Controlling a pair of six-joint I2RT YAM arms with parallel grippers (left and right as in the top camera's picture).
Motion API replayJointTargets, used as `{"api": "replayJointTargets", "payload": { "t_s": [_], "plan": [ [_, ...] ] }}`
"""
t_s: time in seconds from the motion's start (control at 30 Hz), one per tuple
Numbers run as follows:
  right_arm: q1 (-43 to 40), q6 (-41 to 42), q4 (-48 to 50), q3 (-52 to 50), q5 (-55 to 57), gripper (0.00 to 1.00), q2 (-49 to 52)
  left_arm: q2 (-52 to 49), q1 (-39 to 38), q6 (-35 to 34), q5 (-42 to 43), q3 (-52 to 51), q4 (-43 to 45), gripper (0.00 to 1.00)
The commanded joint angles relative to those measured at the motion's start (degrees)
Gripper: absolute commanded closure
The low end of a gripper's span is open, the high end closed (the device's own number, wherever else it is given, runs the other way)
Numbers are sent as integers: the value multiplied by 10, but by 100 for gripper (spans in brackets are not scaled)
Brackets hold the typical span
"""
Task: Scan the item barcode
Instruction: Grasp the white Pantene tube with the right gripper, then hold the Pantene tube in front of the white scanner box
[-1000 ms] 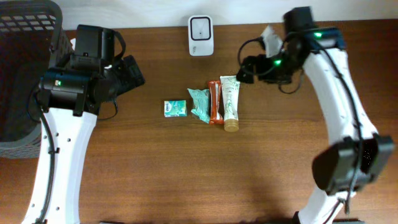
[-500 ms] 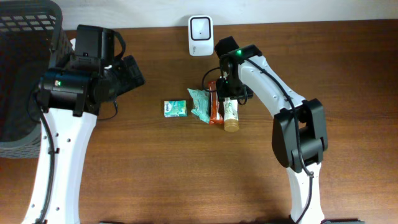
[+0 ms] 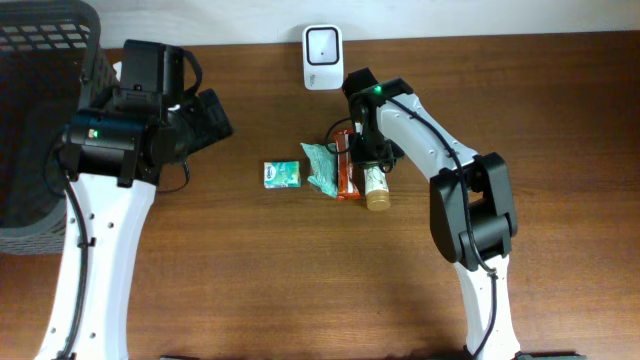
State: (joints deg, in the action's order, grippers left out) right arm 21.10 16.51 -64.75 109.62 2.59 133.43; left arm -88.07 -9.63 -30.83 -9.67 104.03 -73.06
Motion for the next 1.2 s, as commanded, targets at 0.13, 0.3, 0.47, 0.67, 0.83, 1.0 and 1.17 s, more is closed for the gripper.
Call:
{"api": "replayJointTargets", "payload": {
  "t_s": [0.13, 0.3, 0.47, 0.67, 0.83, 1.0, 1.17],
  "plan": [
    [-2, 3, -45, 59, 7, 96, 18, 2, 1, 9, -1, 1, 1, 1],
    [-7, -45, -129, 279, 6, 96, 17, 2, 1, 9, -1, 1, 1, 1],
    [-5, -118, 25, 366, 7, 96, 19, 2, 1, 9, -1, 1, 1, 1],
    [2, -116, 242, 265, -38, 96, 21, 2, 1, 9, -1, 1, 1, 1],
    [2, -52, 337, 203, -39, 96, 21, 2, 1, 9, 0, 1, 1, 1],
    [4, -35, 366, 203, -82, 96, 21, 2, 1, 9, -1, 1, 1, 1],
    [6, -35, 371, 198, -56, 96, 21, 2, 1, 9, -1, 1, 0, 1]
  ]
}}
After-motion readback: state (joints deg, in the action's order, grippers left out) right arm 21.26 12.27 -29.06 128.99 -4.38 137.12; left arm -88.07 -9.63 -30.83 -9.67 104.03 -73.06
